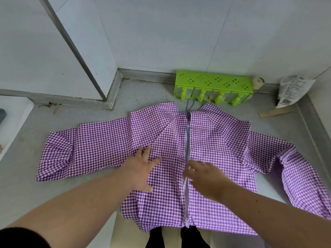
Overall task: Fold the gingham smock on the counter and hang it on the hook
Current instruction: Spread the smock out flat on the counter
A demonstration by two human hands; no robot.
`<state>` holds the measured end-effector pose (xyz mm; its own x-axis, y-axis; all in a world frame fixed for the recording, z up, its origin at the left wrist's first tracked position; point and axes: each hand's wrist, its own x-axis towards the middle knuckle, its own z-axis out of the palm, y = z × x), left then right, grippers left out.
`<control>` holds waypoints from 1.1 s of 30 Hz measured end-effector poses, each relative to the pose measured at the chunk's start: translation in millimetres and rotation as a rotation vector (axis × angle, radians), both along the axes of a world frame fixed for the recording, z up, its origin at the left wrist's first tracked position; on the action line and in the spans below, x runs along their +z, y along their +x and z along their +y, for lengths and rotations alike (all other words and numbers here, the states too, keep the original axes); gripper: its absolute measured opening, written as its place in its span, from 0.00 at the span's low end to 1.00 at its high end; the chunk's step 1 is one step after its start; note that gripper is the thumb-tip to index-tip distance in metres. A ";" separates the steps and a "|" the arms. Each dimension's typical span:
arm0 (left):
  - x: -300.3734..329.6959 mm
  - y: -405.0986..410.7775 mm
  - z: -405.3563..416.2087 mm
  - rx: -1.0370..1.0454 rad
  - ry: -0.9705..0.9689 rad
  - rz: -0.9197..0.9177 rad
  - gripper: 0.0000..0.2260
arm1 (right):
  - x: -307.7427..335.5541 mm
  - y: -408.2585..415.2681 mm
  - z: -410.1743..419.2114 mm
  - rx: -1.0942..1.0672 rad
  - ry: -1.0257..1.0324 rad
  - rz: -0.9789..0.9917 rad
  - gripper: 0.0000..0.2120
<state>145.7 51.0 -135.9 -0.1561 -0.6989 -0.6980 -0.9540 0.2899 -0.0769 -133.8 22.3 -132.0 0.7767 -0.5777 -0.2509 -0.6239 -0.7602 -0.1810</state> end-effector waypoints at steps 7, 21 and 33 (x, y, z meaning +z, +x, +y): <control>2.5 -3.2 -10.5 -0.002 -0.039 -0.055 0.54 | 0.0 -14.3 -18.3 -0.286 0.210 0.342 0.45; 5.0 -17.9 -32.5 0.178 -0.034 0.014 0.48 | 2.7 -44.5 -42.4 -0.262 0.200 0.248 0.32; 2.4 -4.9 -40.5 0.140 -0.133 0.274 0.39 | 12.7 52.1 -46.8 -0.234 0.259 0.123 0.33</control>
